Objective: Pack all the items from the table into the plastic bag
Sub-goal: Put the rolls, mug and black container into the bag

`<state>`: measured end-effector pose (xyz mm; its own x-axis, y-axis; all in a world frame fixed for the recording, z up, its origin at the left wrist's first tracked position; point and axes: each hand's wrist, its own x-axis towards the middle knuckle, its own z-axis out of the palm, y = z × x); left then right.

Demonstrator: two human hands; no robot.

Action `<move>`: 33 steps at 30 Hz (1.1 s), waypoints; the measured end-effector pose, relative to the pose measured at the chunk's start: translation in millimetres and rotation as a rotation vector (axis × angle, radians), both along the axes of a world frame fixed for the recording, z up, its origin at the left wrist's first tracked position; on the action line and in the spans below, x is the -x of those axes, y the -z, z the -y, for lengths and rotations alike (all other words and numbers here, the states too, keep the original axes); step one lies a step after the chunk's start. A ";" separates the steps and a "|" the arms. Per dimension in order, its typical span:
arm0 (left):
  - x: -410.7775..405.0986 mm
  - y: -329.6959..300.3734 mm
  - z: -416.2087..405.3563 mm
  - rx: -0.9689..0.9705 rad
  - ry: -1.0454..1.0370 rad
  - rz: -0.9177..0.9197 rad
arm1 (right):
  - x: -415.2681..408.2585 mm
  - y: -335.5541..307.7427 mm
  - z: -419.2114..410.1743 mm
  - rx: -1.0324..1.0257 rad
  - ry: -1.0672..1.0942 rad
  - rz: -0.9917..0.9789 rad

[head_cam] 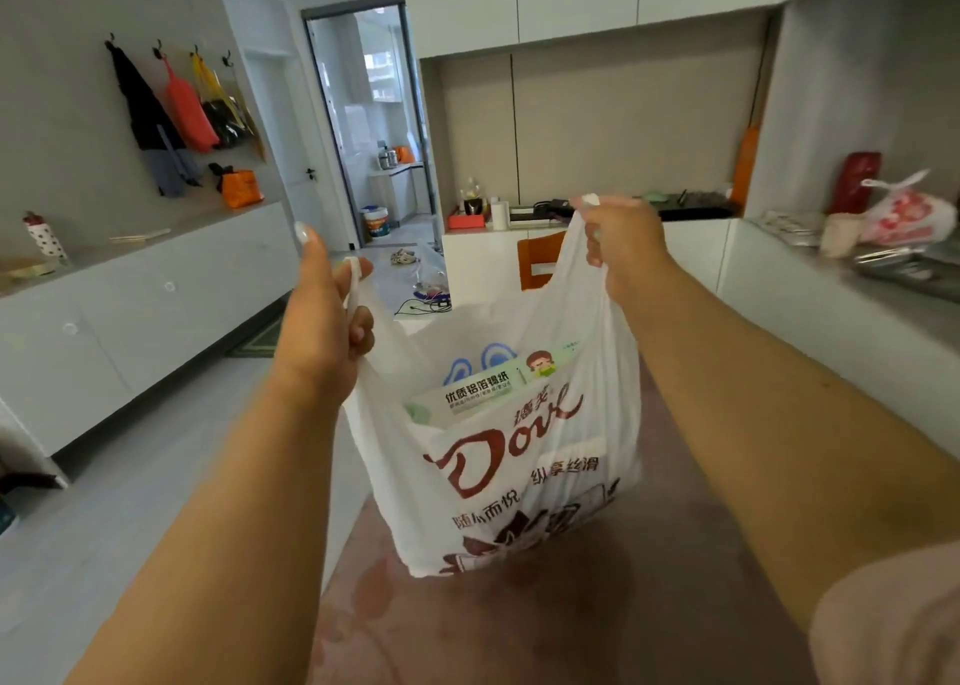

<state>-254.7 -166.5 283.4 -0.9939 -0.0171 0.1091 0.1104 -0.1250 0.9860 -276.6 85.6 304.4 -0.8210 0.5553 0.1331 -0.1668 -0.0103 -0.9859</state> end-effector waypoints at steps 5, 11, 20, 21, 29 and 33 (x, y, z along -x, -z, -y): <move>0.3 7.5 -43.9 0.082 0.111 -0.003 | -13.6 -12.5 -38.7 -0.163 0.081 0.122; -4.5 58.5 -81.4 0.000 0.192 0.264 | -41.2 70.9 -90.0 -0.117 0.070 0.555; 7.0 58.3 -118.2 0.101 0.136 0.173 | -101.4 114.0 -167.4 -0.378 0.357 0.528; 9.0 60.8 -120.4 0.086 0.113 0.165 | -108.9 128.5 -176.6 -0.461 0.375 0.649; 13.7 70.6 -133.6 0.058 0.018 0.119 | -135.7 234.6 -189.4 -0.616 0.074 1.317; 15.2 73.5 -136.4 0.046 0.000 0.128 | -132.9 244.9 -187.9 -0.739 0.113 1.325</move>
